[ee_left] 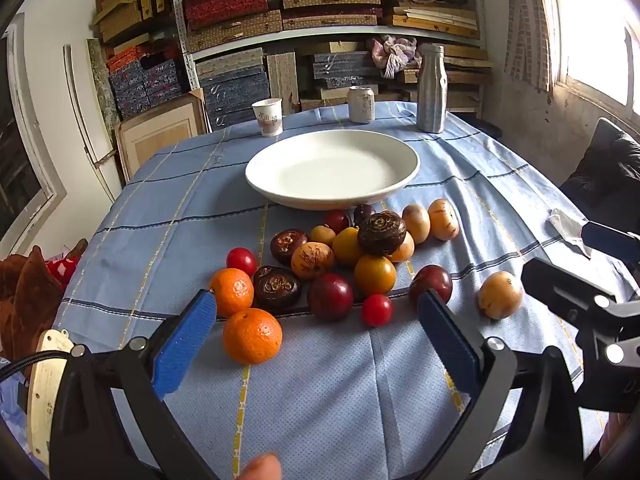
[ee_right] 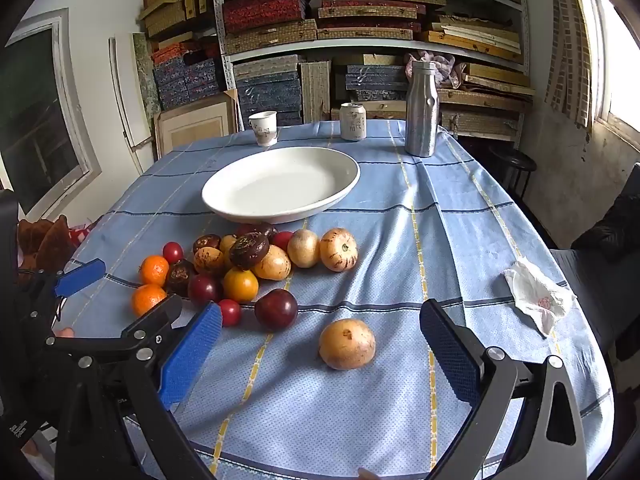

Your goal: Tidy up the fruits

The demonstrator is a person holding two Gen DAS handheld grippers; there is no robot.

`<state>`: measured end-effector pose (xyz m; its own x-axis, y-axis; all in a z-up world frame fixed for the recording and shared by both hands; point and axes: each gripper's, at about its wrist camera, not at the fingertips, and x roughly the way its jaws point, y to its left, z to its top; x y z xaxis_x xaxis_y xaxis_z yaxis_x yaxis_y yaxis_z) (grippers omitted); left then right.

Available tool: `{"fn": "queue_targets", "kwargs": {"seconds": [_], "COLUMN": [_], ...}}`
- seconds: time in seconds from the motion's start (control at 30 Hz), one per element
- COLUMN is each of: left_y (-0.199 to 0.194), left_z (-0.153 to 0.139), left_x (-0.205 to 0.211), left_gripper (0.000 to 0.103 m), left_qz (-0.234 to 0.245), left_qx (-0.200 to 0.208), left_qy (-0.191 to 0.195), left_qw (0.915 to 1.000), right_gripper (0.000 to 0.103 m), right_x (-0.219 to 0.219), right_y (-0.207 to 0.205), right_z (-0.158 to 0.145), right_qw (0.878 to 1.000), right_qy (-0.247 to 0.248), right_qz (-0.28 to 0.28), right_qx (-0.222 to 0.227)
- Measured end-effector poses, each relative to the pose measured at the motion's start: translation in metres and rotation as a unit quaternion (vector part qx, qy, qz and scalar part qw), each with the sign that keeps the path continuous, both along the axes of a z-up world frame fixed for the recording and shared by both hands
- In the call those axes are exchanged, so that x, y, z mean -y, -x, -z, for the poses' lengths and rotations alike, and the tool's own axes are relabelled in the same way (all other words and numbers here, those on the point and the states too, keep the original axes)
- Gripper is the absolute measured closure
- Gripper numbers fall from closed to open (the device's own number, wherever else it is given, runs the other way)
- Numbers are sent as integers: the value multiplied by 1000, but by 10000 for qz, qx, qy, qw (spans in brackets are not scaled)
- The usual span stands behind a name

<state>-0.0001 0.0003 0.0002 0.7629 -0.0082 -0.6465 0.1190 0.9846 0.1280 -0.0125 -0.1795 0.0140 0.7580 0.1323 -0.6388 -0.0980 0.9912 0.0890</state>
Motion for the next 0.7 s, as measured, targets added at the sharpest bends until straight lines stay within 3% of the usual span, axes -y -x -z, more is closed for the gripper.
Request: {"fn": "queue_targets", "kwargs": {"seconds": [0.7], "left_y": [-1], "left_z": [0], "left_x": [0], "left_gripper": [4], "left_qz": [-11], "left_qx": [-36], "left_qy": [36], "left_qw": [10000], "right_gripper": [3], "right_x": [-1], "right_y": [-1], "right_z": [-1], "right_qw": [10000], "right_qy": [22], "right_qz": [-1], "right_qx": [-16]}}
